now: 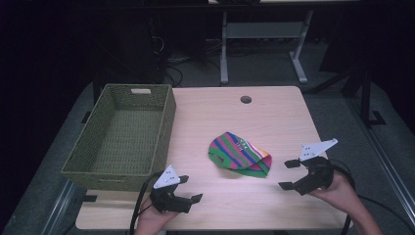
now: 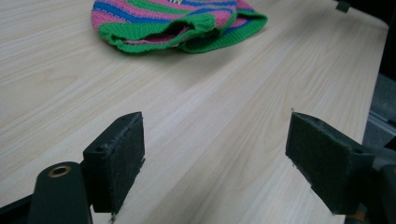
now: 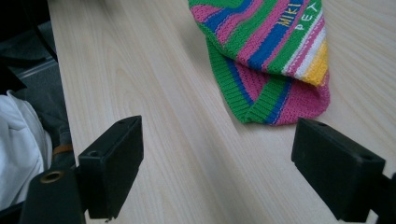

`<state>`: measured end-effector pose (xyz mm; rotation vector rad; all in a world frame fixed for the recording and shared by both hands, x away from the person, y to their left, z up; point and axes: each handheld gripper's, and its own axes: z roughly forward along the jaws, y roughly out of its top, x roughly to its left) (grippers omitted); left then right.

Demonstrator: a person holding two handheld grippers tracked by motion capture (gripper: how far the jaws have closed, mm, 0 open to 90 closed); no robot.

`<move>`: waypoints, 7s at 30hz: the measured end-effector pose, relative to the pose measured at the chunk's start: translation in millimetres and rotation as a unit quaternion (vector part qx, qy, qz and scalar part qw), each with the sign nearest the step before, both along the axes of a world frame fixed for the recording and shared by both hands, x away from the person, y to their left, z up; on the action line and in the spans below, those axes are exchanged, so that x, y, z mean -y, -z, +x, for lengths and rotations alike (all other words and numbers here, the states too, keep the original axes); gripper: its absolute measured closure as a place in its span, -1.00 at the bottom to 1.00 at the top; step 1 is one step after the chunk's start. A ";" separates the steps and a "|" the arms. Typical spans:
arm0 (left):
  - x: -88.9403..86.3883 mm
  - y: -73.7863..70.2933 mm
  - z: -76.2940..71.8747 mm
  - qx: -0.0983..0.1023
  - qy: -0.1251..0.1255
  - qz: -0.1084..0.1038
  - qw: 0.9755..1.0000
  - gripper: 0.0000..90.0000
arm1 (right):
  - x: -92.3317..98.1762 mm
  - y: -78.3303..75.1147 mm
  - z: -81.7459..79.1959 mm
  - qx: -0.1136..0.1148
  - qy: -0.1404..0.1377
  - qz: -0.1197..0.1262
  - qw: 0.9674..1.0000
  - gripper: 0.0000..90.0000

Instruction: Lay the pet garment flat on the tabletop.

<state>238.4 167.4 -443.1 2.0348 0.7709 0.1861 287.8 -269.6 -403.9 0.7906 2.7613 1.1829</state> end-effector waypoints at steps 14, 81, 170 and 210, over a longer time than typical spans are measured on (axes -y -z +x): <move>3.0 1.7 -0.3 0.002 0.011 0.011 1.000 -0.57 | -21.2 -17.0 18.1 0.005 -0.016 -0.014 1.000 -0.64; -3.4 -1.8 -0.7 0.014 0.004 0.009 1.000 -0.57 | -145.9 40.3 132.9 -0.016 0.008 -0.202 0.979 0.10; -10.3 -2.9 -0.5 0.015 -0.009 -0.007 1.000 -0.57 | -101.2 -57.7 86.6 0.002 -0.001 -0.067 0.998 0.68; -11.4 -3.3 -0.7 0.015 -0.011 -0.012 1.000 -0.57 | -138.9 20.1 47.4 -0.040 -0.064 -0.094 0.993 0.66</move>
